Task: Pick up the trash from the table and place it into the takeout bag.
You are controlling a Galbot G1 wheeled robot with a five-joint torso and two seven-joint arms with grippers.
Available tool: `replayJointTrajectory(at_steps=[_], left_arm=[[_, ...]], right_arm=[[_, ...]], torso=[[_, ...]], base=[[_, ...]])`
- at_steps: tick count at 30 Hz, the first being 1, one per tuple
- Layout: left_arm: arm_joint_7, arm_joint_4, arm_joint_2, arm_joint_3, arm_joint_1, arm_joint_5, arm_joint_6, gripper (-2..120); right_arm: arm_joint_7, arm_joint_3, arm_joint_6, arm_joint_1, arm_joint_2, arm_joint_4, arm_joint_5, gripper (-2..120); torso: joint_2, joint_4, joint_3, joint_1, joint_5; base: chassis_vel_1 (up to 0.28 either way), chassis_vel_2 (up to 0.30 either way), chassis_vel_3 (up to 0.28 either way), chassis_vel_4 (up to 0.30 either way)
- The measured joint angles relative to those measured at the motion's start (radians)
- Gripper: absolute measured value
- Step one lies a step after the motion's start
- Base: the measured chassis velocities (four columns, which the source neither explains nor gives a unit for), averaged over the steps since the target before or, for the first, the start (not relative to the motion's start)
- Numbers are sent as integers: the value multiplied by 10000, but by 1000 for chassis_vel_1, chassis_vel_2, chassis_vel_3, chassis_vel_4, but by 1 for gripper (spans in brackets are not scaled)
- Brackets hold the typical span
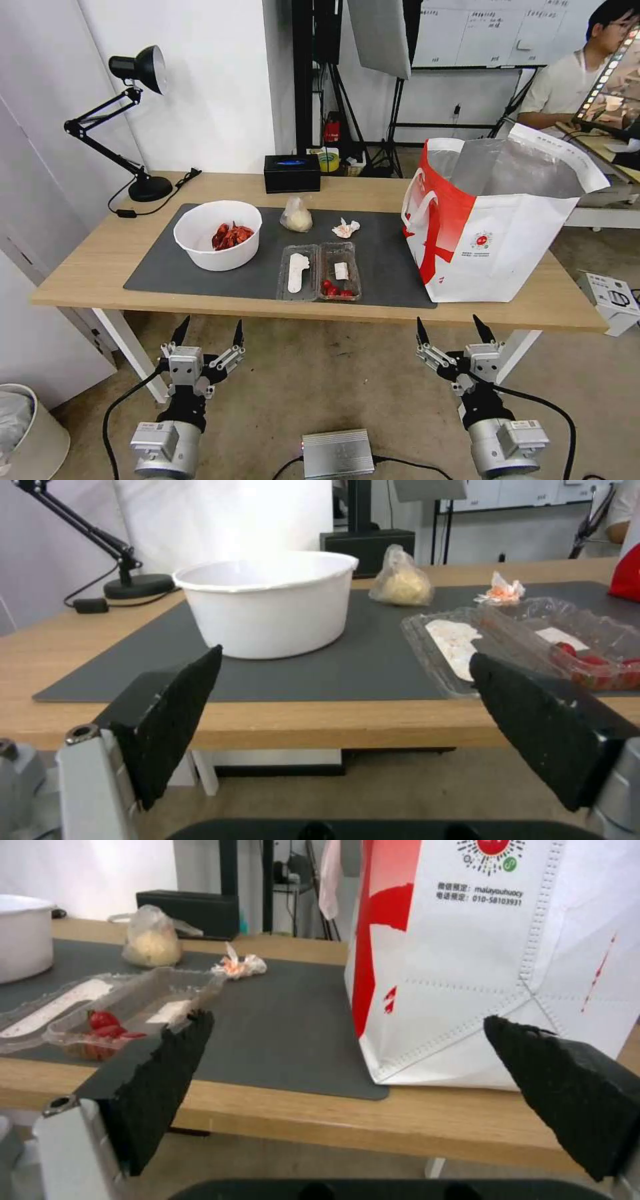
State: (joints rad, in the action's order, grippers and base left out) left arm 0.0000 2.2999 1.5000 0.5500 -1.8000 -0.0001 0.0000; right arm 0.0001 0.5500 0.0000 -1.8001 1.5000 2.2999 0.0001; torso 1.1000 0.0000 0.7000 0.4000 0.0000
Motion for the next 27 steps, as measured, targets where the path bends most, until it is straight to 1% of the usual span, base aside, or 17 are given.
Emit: replayJointTrajectory(at_steps=[20, 27], left_arm=[[0, 0, 0, 0, 0, 0, 0, 100], [0, -15, -47, 3, 59, -147, 53, 100]], right_arm=[[0, 0, 0, 0, 0, 0, 0, 100], [12, 100, -73, 1, -70, 4, 112, 100]], torso=[[0, 0, 0, 0, 0], [0, 2, 0, 0, 3]], base=[[0, 0, 0, 0], [0, 0, 0, 0]])
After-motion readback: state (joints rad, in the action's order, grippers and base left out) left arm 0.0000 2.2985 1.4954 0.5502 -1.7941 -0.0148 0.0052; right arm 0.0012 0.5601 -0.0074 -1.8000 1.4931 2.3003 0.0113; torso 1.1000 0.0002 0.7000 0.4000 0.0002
